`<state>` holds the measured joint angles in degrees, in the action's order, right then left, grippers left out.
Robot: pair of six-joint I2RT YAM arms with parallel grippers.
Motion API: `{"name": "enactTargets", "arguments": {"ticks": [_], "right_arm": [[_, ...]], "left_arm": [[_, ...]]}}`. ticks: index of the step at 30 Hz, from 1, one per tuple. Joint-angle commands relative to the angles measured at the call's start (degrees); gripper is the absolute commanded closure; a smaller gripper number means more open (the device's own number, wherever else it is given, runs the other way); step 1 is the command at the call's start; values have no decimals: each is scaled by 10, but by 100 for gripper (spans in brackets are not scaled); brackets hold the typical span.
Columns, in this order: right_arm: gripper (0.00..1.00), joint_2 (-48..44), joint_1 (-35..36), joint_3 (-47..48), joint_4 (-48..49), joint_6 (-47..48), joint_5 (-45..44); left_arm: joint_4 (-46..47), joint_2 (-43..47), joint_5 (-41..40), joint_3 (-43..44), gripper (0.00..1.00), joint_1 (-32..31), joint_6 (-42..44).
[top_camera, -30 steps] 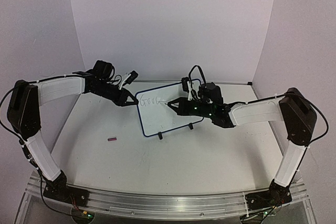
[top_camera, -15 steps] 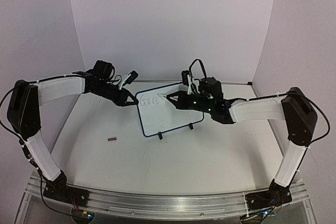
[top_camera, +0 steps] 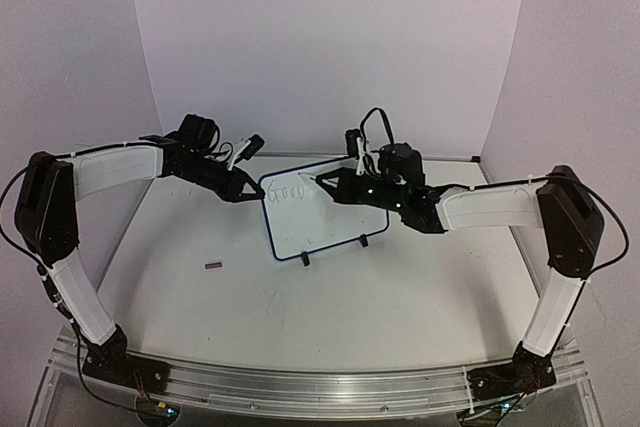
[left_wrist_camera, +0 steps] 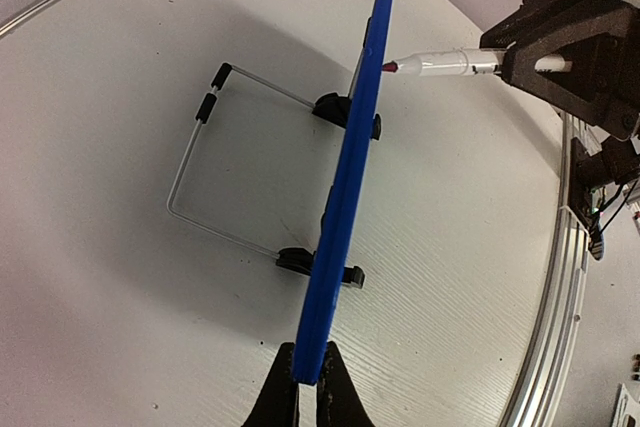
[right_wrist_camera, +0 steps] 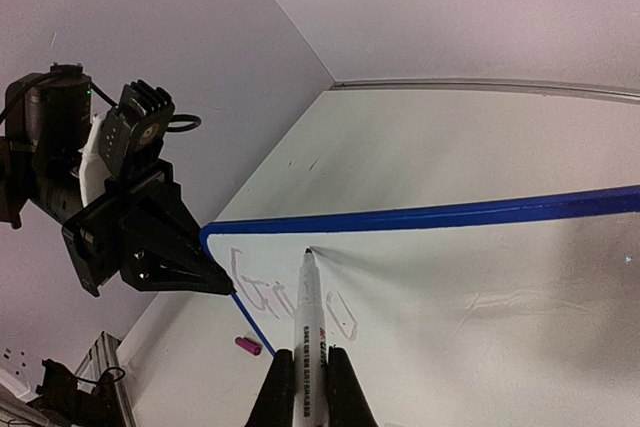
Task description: Write a sentence on the whiteboard
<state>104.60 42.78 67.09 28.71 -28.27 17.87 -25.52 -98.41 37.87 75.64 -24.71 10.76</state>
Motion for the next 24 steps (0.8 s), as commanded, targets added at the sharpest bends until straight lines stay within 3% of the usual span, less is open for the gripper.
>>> {"name": "enactTargets", "arguments": {"ticks": [1,24], "right_arm": [[100,13,-3,6,17,4,0],[100,-2,-3,-66,18,-6,-26]], "left_arm": [[-35,-23,-37,5,100,-9,29],[-37,-20,-39,5,100,-9,30]]}}
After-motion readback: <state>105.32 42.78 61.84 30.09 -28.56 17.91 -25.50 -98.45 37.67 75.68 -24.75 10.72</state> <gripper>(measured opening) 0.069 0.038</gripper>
